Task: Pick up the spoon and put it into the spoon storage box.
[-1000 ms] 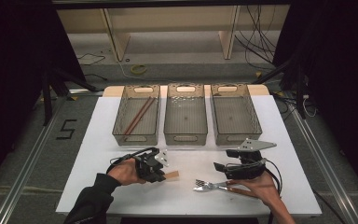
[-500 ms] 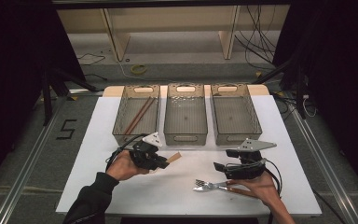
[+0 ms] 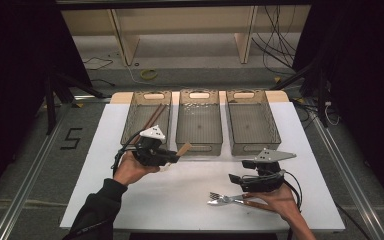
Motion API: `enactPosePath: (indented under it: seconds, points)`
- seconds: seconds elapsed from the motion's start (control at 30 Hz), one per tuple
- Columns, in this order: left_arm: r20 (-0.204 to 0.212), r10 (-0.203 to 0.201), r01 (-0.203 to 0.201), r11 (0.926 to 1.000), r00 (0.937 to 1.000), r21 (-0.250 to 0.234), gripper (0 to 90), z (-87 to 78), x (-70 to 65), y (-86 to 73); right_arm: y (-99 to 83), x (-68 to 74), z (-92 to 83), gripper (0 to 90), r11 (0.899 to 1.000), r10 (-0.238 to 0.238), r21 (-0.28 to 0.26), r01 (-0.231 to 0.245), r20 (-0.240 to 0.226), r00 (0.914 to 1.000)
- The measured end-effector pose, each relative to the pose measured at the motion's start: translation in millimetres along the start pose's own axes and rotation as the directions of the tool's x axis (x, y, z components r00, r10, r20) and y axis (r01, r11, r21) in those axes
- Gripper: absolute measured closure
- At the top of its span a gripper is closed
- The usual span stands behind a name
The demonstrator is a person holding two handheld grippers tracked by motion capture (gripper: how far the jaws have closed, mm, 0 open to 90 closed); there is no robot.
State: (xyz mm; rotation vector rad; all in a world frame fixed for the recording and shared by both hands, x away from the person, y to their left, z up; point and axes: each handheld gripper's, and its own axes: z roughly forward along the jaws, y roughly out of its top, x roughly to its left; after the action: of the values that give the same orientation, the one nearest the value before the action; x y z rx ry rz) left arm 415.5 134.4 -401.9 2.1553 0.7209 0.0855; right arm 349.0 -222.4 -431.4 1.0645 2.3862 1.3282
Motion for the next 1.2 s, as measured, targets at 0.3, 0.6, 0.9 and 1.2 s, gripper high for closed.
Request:
enactPosePath:
  seconds: [0.3, 0.6, 0.9, 1.2]
  points:
    - [-0.014, -0.044, 0.043, 0.9961, 0.9989, -0.077, 78.4, 3.0, 10.1, 29.1, 0.2, -0.5, -0.3, 27.8, 1.000, 0.003, 0.000, -0.003, -0.001, 1.0000]
    - [-0.041, -0.068, 0.063, 0.9903, 0.9968, -0.124, 78.3, 11.7, 21.5, 59.0, 0.0, -1.4, -0.6, 27.8, 1.000, 0.005, -0.003, -0.005, -0.005, 1.0000]
    - [-0.059, -0.091, 0.082, 0.9856, 0.9941, -0.148, 78.2, 18.5, 29.5, 76.6, 0.1, -0.7, -0.7, 27.5, 1.000, 0.001, -0.003, -0.001, -0.004, 1.0000]
    - [-0.080, -0.114, 0.103, 0.9850, 0.9902, -0.139, 78.2, 34.2, 41.2, 92.4, 0.2, -0.6, -1.1, 26.9, 1.000, 0.001, -0.010, -0.001, -0.009, 1.0000]
